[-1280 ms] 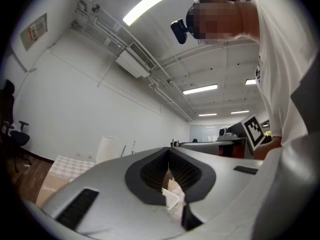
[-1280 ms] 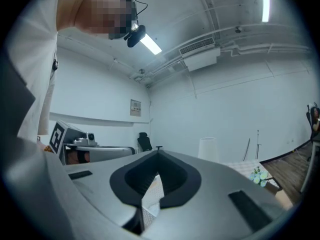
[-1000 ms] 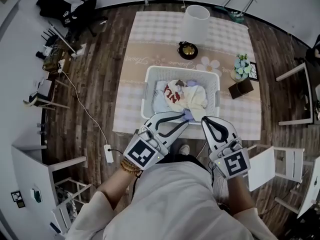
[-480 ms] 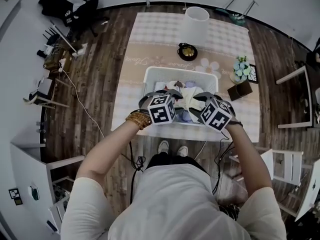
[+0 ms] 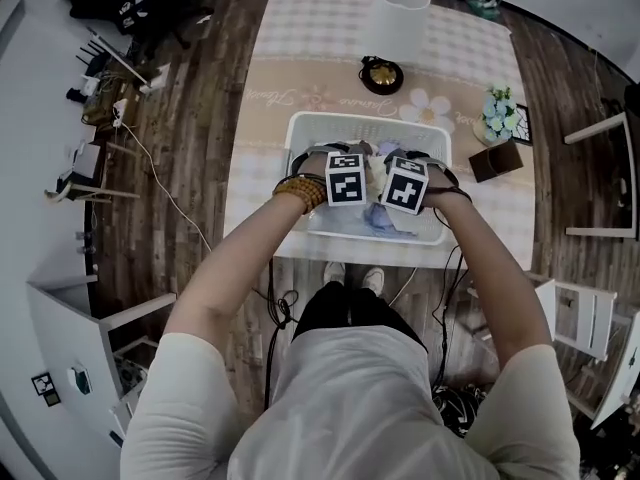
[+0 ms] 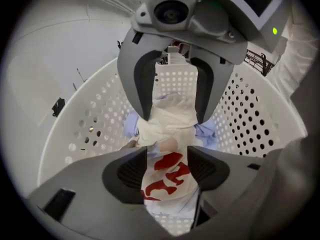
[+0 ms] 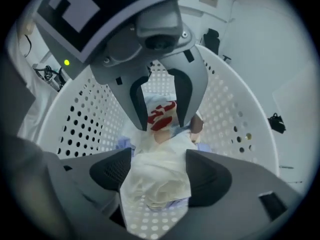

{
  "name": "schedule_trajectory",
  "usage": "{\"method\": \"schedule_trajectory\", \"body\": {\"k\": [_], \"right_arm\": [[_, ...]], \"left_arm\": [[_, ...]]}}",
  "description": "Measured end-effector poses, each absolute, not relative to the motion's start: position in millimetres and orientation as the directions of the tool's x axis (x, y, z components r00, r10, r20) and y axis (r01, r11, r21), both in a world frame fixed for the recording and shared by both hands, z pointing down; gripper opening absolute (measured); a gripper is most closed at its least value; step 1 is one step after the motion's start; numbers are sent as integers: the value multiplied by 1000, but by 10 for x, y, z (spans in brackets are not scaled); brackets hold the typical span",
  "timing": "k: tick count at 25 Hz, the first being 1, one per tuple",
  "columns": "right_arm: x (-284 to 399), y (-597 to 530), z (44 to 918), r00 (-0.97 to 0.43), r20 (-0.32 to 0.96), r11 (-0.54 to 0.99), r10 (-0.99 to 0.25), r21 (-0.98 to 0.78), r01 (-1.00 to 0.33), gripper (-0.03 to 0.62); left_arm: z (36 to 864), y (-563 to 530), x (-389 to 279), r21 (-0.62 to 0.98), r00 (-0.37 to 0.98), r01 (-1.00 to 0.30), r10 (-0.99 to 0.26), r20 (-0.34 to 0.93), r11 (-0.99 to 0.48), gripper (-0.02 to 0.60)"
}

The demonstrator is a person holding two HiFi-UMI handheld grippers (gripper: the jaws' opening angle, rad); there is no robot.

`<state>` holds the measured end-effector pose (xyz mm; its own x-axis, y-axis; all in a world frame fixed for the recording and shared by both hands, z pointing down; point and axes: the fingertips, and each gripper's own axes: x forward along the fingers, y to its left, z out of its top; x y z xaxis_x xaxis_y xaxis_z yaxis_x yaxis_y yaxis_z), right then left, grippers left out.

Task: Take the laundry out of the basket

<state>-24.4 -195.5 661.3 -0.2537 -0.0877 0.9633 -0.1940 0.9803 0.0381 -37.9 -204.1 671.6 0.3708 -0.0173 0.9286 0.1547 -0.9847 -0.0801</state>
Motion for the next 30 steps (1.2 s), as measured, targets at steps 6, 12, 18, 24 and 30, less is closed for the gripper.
{"method": "schedule_trajectory", "body": {"k": [6, 12, 18, 24, 30], "right_arm": [[-175, -2069, 7171, -171, 984, 985, -58, 28, -172, 367], [-232, -2079, 7467, -193, 980, 989, -43, 15, -145, 283], [-279, -2054, 7359, -237, 971, 983, -36, -8, -183, 152], [-374, -2030, 7006, -392, 920, 941, -23, -112, -318, 137], [-455, -2024, 6800, -405, 912, 937, -71, -79, -341, 138]], "left_arm": [[7190, -2097, -442, -101, 280, 224, -36, 959, -969, 294], [7446, -2142, -460, -114, 283, 244, -42, 958, -963, 275], [7372, -2106, -483, -92, 293, 229, -22, 956, -969, 136], [6961, -2099, -551, -63, 257, 224, -4, 966, -973, 123], [6742, -2090, -682, -100, 235, 217, -47, 971, -971, 123]]}}
